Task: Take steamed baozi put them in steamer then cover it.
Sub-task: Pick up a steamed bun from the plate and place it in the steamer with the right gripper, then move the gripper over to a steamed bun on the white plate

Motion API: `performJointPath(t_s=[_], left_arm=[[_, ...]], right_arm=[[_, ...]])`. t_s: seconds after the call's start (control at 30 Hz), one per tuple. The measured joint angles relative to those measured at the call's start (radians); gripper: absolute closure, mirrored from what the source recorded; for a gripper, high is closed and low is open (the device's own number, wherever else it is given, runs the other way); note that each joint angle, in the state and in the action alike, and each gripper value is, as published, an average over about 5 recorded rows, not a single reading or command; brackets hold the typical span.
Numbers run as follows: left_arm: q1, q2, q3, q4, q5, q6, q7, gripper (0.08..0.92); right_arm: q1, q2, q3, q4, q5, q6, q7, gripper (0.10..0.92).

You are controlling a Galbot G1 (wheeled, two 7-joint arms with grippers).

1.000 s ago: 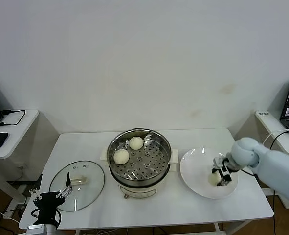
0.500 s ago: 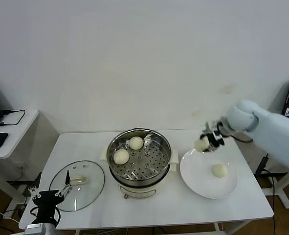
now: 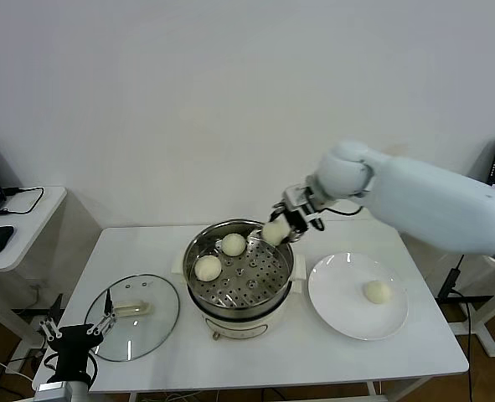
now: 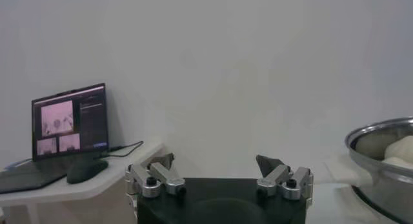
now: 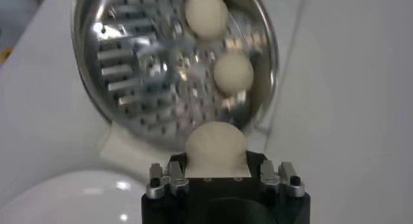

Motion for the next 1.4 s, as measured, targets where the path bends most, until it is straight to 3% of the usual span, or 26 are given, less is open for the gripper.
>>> performJointPath(t_s=[0.5, 0.9, 1.2, 1.4], left_arm=[[0.004, -0.016, -0.016, 0.007, -0.006, -0.019, -0.005, 0.177], [-0.004, -0.017, -0.02, 0.021, -0.012, -0.024, -0.006, 0.177], [-0.008, -0.016, -0.018, 0.026, -0.012, -0.025, -0.006, 0.177], [-0.011, -0.01, -0.018, 0.026, -0.011, -0.025, -0.006, 0.177]], right_arm=[[0.007, 0.179, -0.137, -0.027, -0.089, 0.247, -0.013, 0.431], [0.003, 0.22, -0.181, -0.015, -0.149, 0.347, -0.029, 0.419], [0.009, 0.213, -0.176, 0.001, -0.157, 0.375, -0.029, 0.226], [0.035, 0.176, -0.152, 0.016, -0.142, 0.358, -0.045, 0.203]])
